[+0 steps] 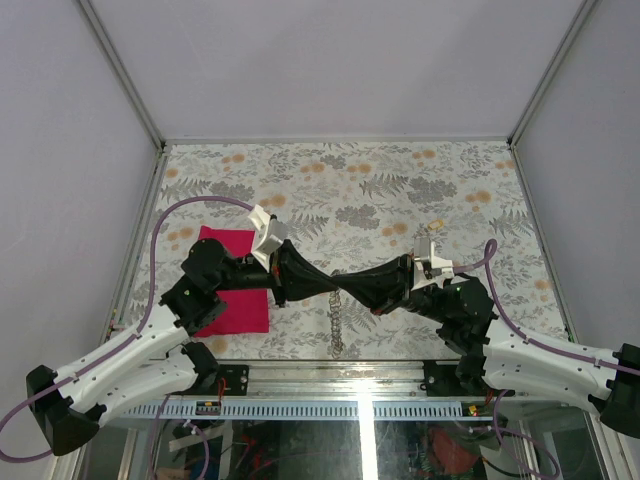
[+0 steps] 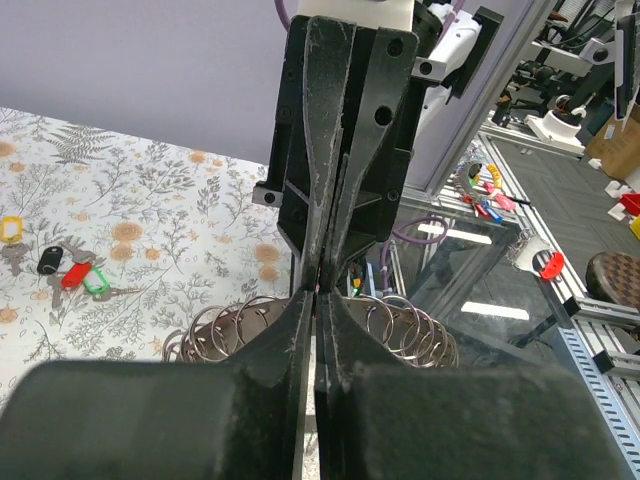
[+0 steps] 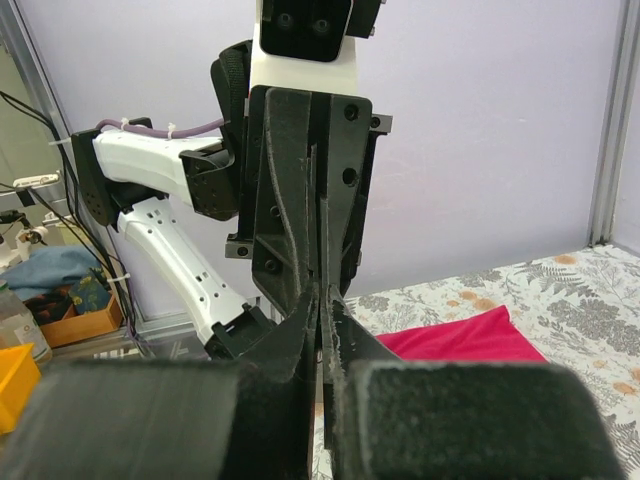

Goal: Put the keys on the keyring

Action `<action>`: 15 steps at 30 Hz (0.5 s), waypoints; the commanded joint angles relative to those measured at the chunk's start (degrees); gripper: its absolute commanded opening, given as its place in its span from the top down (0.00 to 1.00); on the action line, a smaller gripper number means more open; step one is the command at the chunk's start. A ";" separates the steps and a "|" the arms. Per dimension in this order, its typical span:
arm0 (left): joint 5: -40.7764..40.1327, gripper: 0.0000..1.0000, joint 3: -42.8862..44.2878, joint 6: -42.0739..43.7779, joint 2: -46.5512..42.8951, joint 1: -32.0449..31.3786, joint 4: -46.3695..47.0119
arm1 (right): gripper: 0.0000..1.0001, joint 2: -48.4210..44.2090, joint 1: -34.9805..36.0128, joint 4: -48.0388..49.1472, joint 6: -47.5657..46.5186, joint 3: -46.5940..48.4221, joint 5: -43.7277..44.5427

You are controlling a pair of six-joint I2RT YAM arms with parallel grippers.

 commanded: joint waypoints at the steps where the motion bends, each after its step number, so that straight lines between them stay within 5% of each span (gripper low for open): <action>1: 0.38 1.00 2.30 -0.28 0.12 0.01 3.92 | 1.00 -0.58 0.35 6.47 0.35 0.69 -0.27; 4: 0.69 1.00 2.78 0.07 0.12 0.05 2.40 | 0.96 -1.84 0.35 5.08 -0.33 0.77 0.06; 9: 0.87 1.00 4.31 2.61 -0.23 0.01 -3.47 | 0.53 -6.99 0.35 -4.57 -3.69 2.08 1.72; 15: 0.20 1.00 8.16 9.33 0.21 0.03 -16.83 | 0.43 -14.39 0.36 -30.39 -7.66 8.86 10.21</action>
